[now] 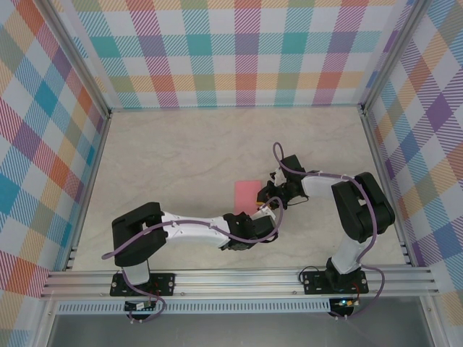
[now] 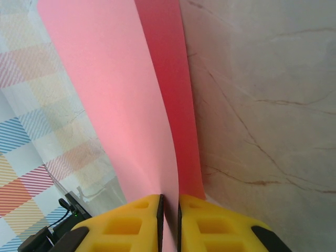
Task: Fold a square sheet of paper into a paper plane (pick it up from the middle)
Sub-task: Third fold the triangle at the center of the table.
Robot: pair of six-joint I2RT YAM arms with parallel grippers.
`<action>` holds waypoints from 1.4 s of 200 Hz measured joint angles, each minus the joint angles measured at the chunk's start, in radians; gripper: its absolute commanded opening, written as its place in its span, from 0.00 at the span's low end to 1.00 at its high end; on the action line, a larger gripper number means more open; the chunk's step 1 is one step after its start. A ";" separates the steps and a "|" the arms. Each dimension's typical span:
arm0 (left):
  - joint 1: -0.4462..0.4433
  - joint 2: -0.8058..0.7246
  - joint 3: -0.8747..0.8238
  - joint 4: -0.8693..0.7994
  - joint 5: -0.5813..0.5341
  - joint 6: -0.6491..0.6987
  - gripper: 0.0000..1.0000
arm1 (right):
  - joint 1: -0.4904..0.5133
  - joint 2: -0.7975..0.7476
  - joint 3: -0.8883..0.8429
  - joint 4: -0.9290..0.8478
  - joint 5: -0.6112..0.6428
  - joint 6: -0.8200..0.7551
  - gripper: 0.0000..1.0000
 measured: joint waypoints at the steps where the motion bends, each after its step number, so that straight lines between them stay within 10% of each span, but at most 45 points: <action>1: 0.000 0.000 0.000 0.000 0.000 0.000 0.10 | 0.000 0.000 0.000 0.000 0.000 0.000 0.16; 130: 0.201 -0.126 -0.092 0.081 0.406 -0.037 0.00 | 0.000 -0.041 0.044 -0.116 0.092 -0.046 0.34; 194: 0.266 -0.153 -0.130 0.124 0.550 -0.049 0.00 | -0.002 -0.109 0.085 -0.141 0.128 -0.084 0.14; 280: 0.328 -0.179 -0.138 0.138 0.664 -0.064 0.00 | 0.023 0.099 0.261 -0.148 0.024 -0.129 0.13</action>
